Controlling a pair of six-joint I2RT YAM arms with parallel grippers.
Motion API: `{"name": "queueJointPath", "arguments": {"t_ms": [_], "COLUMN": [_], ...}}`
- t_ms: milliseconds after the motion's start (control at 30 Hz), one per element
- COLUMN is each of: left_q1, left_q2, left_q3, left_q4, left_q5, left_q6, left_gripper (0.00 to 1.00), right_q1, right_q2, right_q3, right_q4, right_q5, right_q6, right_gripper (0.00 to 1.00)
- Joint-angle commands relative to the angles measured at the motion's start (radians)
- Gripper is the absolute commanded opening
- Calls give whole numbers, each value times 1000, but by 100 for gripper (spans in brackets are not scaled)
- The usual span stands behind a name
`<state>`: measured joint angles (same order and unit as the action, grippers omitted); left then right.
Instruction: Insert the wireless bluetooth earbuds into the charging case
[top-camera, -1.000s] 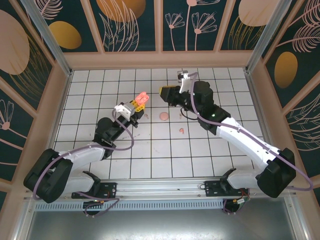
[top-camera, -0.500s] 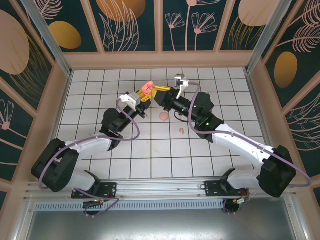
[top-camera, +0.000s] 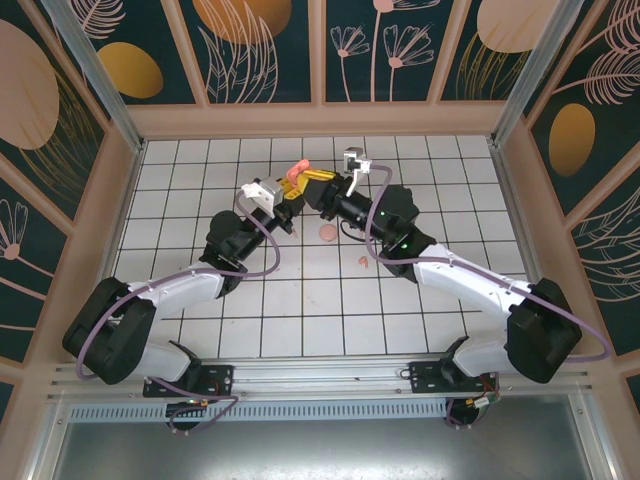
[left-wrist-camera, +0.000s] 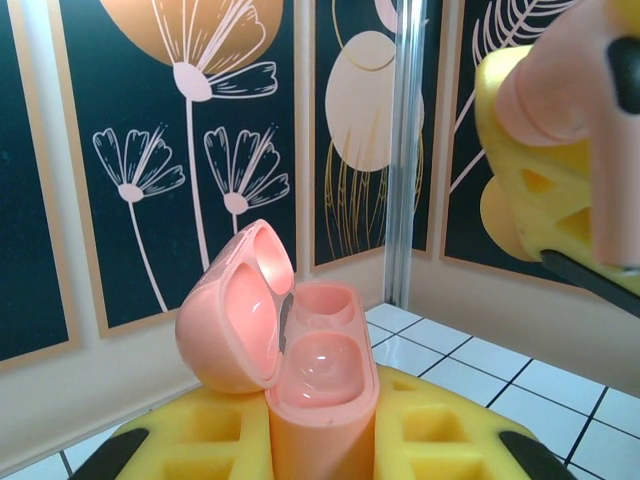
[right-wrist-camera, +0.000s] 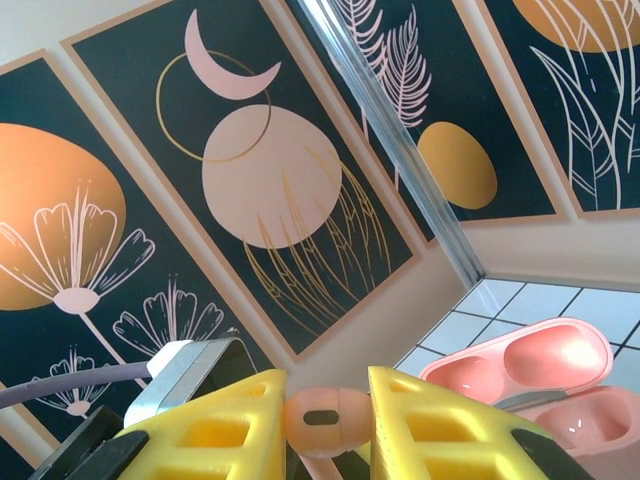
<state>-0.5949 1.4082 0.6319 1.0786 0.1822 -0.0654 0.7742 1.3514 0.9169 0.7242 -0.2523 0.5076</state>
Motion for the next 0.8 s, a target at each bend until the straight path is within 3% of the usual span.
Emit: {"name": "queueJointPath", "arguments": {"t_ms": [0, 767], "left_q1": [-5, -21], "left_q2": [-8, -17], "left_q3": [32, 41], "left_q4": [0, -17], "left_q5": [24, 58], "left_q6": [-19, -17], "left_gripper": [0, 0], "right_q1": [7, -42], "right_q2": [19, 96], "right_q3": [1, -2], "right_q4": [61, 89], "right_q5": [16, 7], "right_q6": [1, 42], "right_gripper": [24, 23]}}
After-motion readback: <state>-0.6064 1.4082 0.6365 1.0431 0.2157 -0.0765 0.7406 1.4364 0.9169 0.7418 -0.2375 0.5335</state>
